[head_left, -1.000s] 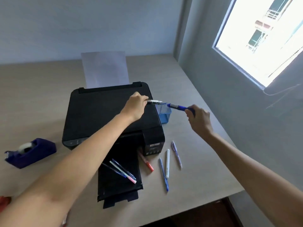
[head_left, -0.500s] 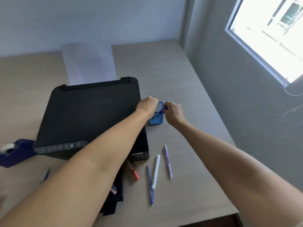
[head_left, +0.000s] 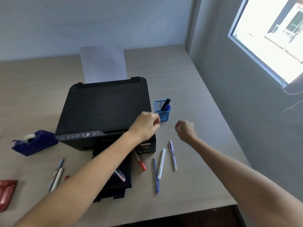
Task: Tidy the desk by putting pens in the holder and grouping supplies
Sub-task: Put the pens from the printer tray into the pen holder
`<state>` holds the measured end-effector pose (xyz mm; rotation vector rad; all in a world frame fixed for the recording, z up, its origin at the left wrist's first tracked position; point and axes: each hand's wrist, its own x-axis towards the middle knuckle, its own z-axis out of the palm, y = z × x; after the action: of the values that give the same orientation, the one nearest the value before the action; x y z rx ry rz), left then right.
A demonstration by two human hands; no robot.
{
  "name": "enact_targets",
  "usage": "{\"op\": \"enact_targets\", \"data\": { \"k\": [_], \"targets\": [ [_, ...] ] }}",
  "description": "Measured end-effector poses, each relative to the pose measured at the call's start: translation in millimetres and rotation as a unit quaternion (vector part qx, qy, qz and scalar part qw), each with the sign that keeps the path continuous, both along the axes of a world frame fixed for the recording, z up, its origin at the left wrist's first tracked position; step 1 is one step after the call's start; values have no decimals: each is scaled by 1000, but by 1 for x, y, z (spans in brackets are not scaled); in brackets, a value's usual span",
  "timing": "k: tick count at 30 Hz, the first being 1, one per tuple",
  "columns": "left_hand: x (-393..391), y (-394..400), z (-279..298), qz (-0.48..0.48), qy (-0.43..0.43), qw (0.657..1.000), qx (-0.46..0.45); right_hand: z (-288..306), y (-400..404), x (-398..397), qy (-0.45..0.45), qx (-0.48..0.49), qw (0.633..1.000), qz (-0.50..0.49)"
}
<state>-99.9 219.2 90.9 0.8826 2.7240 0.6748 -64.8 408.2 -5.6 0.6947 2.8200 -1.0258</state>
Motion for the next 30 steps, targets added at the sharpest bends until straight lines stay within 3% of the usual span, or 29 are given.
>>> {"op": "enact_targets", "data": {
  "k": [4, 9, 12, 14, 16, 21, 25, 30],
  "targets": [
    [69, -26, -59, 11, -175, 976, -129, -51, -24, 46, -196, 14, 980, 29],
    [102, -23, -119, 153, -309, 928, -141, -66, -33, 58, -184, 5, 983, -10],
    [101, -12, -143, 227, -313, 917, -100, -70, -27, 61, -200, -17, 979, -38],
    [95, -3, -155, 224, -269, 923, -161, -75, -22, 65, -229, -36, 970, -72],
    [94, 1, -160, 255, -275, 914, -152, -75, -20, 69, -245, -34, 966, -69],
    [106, 4, -151, 227, -320, 906, -156, -70, -41, 68, -207, -59, 975, -60],
    [110, -10, -140, 334, -245, 907, -77, -70, -72, 58, -209, -54, 975, -48],
    [93, -2, -140, 491, -275, 826, 15, -76, -72, 54, -219, -9, 975, -19]
  ]
}}
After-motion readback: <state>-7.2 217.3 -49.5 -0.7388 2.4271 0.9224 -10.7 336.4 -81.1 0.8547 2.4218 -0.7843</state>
